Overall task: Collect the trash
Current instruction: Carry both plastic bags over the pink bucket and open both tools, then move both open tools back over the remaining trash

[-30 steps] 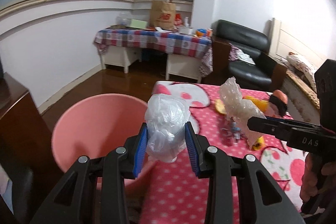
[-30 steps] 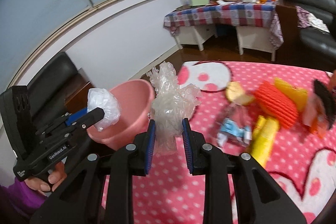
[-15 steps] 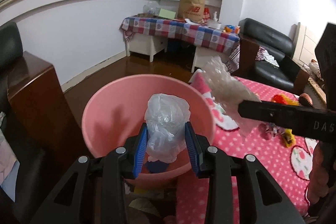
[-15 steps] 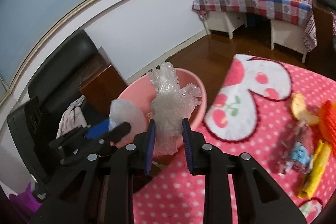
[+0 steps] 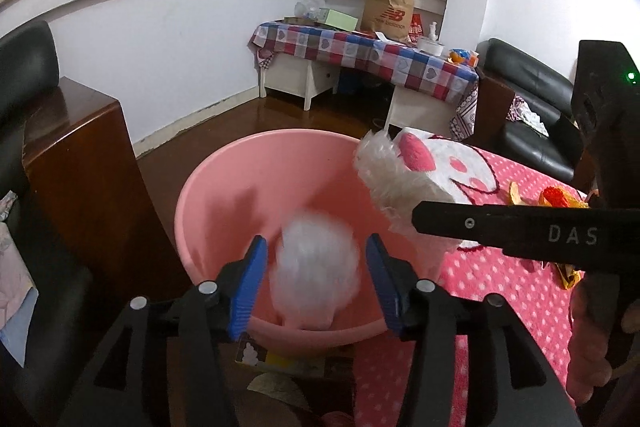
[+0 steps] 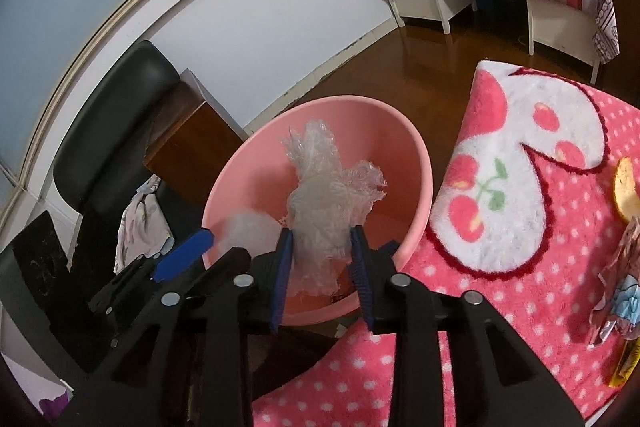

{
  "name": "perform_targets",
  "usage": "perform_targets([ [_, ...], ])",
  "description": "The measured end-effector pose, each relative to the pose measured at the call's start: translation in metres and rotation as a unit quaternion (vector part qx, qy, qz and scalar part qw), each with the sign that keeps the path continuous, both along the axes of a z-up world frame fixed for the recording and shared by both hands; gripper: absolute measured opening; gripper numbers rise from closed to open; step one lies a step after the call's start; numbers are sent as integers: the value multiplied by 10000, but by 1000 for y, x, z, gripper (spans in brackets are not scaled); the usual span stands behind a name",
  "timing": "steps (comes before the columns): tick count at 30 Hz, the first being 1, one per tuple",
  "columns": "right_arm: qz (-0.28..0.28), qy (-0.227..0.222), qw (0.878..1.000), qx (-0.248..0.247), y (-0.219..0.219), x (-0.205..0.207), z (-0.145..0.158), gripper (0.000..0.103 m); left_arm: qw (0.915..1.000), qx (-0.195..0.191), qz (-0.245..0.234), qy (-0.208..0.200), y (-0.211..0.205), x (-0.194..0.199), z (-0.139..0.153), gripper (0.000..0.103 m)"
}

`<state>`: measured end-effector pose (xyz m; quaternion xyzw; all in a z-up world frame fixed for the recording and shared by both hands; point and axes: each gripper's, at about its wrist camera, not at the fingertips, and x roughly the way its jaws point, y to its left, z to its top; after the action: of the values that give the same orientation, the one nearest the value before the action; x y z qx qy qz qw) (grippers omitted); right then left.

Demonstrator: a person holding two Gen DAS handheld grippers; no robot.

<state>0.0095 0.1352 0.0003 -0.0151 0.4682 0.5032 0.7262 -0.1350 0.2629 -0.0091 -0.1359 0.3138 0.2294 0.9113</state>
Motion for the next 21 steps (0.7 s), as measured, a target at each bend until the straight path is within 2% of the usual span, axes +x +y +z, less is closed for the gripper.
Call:
perform_targets([
  [3, -43, -18, 10000, 38, -1, 0, 0, 40, 10000, 19, 4, 4, -1, -2, 0, 53],
  [13, -196, -114, 9996, 172, -28, 3, 5, 40, 9999, 0, -99, -56, -11, -1, 6, 53],
  [21, -452, -409, 9979, 203, -71, 0, 13, 40, 9993, 56, -341, -105, -36, 6, 19, 53],
])
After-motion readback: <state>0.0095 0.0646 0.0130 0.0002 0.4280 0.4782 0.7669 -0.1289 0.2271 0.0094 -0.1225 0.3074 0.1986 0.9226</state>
